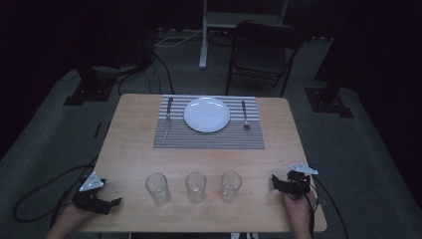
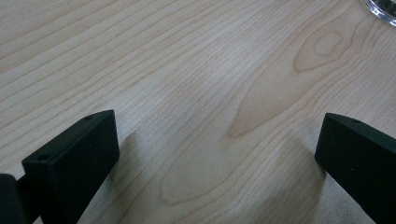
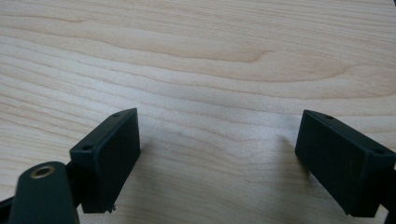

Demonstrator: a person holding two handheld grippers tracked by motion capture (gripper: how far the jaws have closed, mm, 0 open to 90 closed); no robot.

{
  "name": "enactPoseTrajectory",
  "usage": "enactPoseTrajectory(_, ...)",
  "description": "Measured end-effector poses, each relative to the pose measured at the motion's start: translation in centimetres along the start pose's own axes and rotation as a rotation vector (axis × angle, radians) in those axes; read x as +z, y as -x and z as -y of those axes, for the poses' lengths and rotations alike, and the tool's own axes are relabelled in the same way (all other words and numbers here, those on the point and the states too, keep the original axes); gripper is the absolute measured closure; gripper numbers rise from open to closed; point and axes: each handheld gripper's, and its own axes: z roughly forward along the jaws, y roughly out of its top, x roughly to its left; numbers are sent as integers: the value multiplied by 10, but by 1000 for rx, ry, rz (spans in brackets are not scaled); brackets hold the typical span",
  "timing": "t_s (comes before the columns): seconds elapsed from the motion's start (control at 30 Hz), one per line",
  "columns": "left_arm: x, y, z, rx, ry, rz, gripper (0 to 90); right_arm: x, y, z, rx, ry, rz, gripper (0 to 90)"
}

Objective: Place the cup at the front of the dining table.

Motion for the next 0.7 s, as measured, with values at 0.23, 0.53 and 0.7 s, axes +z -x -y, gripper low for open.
enactPoseTrajectory(0.23, 0, 0, 1, 0, 9, -4, 1, 0, 0, 0, 0, -2, 0, 129)
enactPoseTrajectory(0.53, 0, 0, 0, -5, -2, -4, 1, 0, 0, 0, 1, -2, 0, 129)
enactPoseTrajectory(0.7, 0, 2, -1, -13, -8, -8, 2, 0, 0, 0, 1, -2, 0, 130)
